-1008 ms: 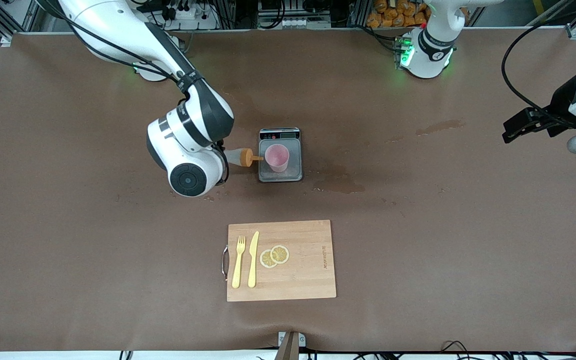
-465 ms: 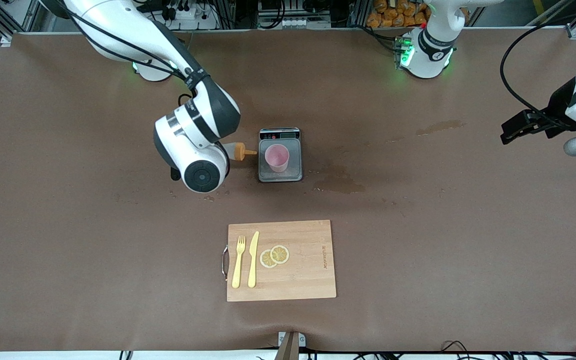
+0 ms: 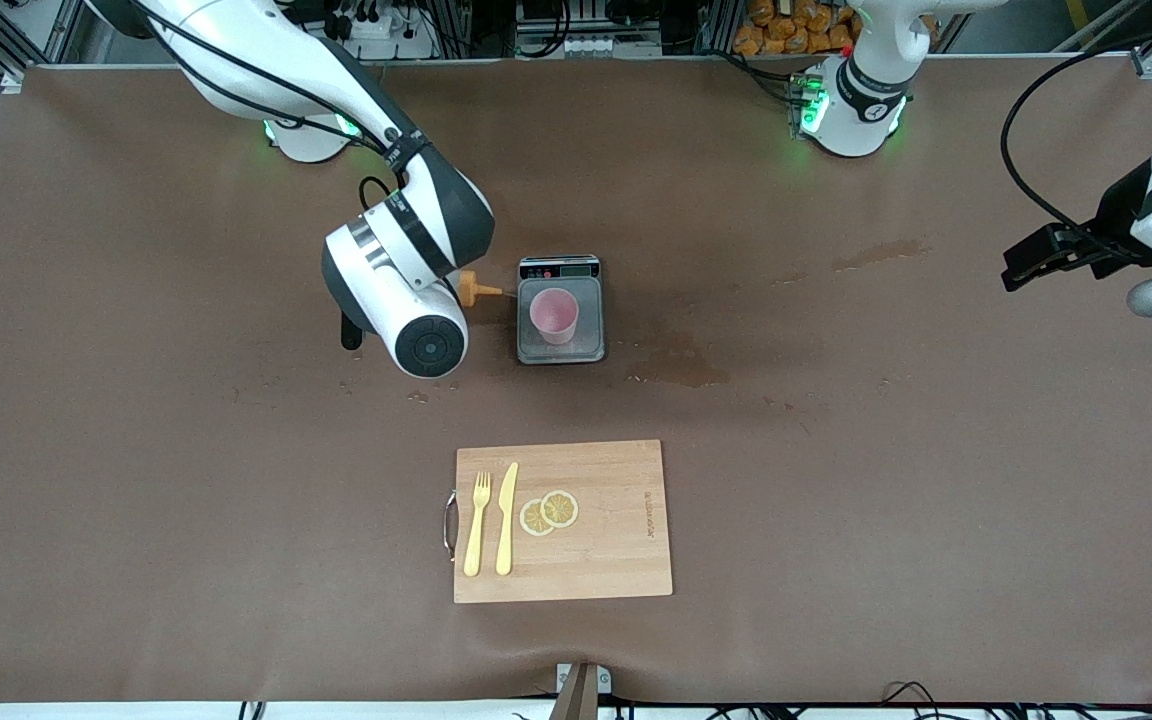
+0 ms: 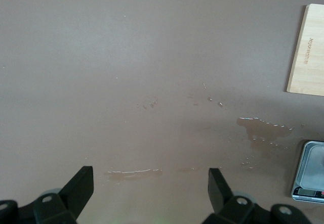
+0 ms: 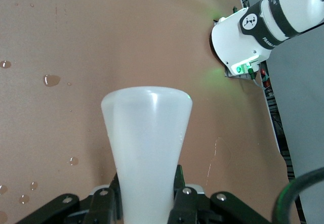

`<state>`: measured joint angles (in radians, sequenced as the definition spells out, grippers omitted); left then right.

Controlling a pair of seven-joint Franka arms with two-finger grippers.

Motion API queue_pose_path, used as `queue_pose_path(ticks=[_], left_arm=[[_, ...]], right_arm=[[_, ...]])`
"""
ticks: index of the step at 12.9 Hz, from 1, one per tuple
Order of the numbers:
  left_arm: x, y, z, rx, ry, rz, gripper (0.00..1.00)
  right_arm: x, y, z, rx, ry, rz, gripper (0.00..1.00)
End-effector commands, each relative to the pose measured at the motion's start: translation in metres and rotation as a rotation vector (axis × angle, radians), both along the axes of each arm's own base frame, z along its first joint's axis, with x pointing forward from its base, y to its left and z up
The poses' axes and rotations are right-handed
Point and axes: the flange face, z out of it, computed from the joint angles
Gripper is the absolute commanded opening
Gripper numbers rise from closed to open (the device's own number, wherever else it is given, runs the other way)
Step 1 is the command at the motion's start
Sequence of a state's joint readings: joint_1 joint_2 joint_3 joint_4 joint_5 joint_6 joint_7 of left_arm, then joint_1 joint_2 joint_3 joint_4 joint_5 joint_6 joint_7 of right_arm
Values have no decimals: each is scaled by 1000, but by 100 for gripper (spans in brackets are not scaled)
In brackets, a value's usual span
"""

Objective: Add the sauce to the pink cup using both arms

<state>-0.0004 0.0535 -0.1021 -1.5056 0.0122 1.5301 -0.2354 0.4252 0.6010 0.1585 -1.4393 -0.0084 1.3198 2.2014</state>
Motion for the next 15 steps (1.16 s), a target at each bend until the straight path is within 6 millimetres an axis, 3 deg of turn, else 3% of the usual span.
queue_pose_path(ticks=[1,5,8,10,13,15], left_arm=[[-3,2,5,-10,1,-10,100],[-3,2,5,-8,1,-10,100],[-3,7,0,-7,16,-3,100],[-4,8,-11,-6,51,2,100],[-3,7,-5,-2,33,-2,100],[-2,7,4,-5,9,-4,100]], right_arm=[[3,10,1,-50,-11,-1,35],[3,11,-4,-52,-10,-3,35],[17,-8,-3,-13,-3,-29,37],[30,-19,9,104,-2,-25,38],[55,-55,23,299,9,-36,38],[72,-91,28,436,29,-41,41]])
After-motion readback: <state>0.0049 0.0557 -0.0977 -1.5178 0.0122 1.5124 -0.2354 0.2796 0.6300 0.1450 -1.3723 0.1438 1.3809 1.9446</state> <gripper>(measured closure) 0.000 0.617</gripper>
